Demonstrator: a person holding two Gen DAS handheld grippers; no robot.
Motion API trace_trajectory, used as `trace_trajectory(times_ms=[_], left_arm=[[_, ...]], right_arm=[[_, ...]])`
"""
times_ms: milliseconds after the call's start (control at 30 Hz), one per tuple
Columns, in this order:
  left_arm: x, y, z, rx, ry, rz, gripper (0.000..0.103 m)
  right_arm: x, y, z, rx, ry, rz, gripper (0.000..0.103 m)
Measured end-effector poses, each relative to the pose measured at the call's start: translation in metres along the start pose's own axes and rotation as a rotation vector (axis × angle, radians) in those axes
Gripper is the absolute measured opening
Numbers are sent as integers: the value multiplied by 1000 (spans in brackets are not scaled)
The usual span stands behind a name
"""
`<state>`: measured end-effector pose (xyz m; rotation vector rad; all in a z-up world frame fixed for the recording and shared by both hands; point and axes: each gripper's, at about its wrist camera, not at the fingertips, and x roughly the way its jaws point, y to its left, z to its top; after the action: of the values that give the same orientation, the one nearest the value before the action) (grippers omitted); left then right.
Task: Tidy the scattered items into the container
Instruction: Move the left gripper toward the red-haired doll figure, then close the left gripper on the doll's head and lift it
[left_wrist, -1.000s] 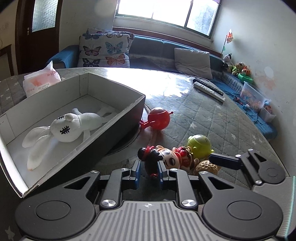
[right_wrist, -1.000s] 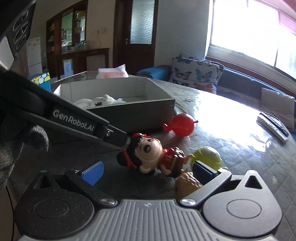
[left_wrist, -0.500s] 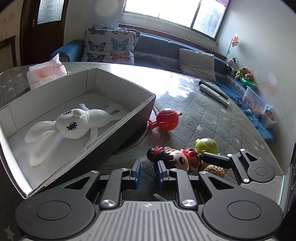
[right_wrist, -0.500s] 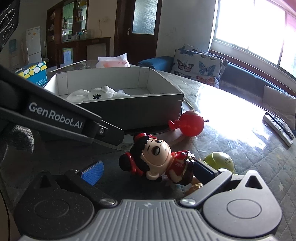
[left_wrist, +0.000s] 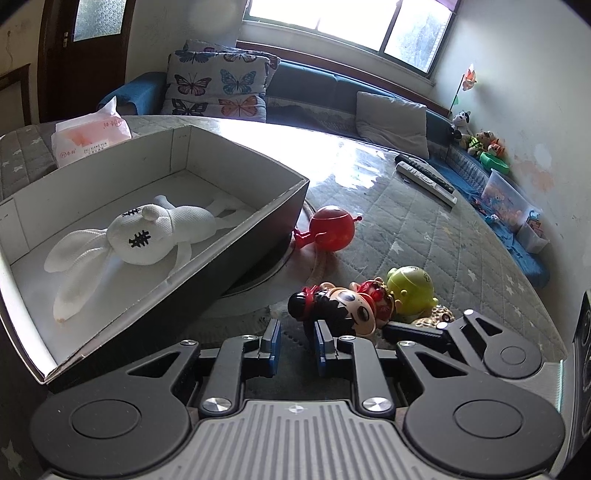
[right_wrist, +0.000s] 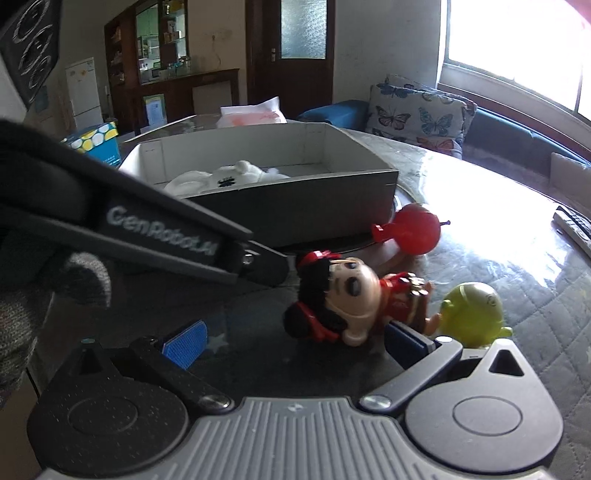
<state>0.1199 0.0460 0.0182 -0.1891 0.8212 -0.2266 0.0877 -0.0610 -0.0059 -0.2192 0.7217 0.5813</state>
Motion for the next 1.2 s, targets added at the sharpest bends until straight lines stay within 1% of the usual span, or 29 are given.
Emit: trace_trajectory(times_ms=[67, 167, 300, 433, 700, 1000, 1200], left_arm=[[0, 1, -1, -3, 2, 6, 21], [0, 4, -1, -14, 2, 7, 21], [-1, 5, 1, -18, -2, 6, 21], [-1, 1, 1, -13, -1, -1, 21], [0, -7, 2, 0, 1, -13, 21], [4, -17, 4, 12, 11, -20, 21], [12, -23, 6, 24, 22, -20, 21]], right_arm=[[1, 4, -2, -7, 0, 17, 103], [1, 9, -4, -32, -9, 6, 103], [-2, 9, -5, -34, -26, -11, 103], [-3, 5, -3, -24, -44, -23, 103], [3, -3, -10, -7, -25, -37, 103], [-5, -21, -20, 27, -20, -68, 103], [-9, -29, -21, 35, -27, -73, 103]])
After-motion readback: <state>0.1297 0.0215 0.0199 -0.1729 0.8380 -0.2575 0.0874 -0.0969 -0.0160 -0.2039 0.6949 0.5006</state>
